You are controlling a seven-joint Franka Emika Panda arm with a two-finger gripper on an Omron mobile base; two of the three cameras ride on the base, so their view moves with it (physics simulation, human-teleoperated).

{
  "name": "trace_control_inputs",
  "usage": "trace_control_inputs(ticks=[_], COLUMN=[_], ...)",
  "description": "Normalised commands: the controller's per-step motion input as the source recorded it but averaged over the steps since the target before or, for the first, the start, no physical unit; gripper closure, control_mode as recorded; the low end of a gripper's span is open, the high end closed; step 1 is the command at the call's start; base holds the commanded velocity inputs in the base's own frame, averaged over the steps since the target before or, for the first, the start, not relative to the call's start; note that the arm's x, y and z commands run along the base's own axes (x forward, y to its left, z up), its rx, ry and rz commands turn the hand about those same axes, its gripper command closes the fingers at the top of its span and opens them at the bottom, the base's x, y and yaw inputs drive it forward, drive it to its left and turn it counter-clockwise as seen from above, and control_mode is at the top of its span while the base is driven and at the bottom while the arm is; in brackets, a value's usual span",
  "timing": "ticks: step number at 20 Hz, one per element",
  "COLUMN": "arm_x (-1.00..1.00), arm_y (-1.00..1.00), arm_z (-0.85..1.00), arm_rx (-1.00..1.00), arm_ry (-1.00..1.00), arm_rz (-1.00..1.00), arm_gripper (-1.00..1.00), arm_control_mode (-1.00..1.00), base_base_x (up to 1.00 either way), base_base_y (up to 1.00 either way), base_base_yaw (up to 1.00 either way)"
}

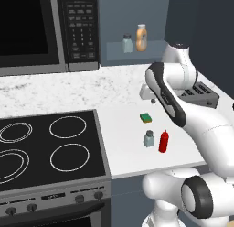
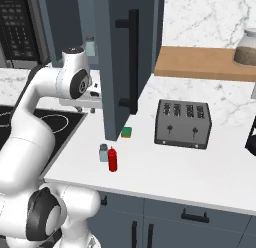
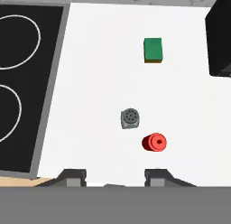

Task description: Put the shaker and condiment bottle from the counter next to their counterparts in the cabinet.

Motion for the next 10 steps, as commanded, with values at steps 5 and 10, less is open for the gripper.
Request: trace_control_inputs(ticks=[5, 10], arm_x=[-0.13, -0.73], arm_y=[0.00, 0.86], arm_z=[-0.30, -0.89], arm_rx=[0.07, 0.01], arm_ry=[-0.04, -0.09], arm_rz=[-0.02, -0.40], arm_gripper=[-1.00, -1.00], arm_control_mode=[-1.00, -1.00], base_base_x=[0.00, 0.00], base_base_y=[0.00, 0.00], base_base_yaw=[0.00, 0.00])
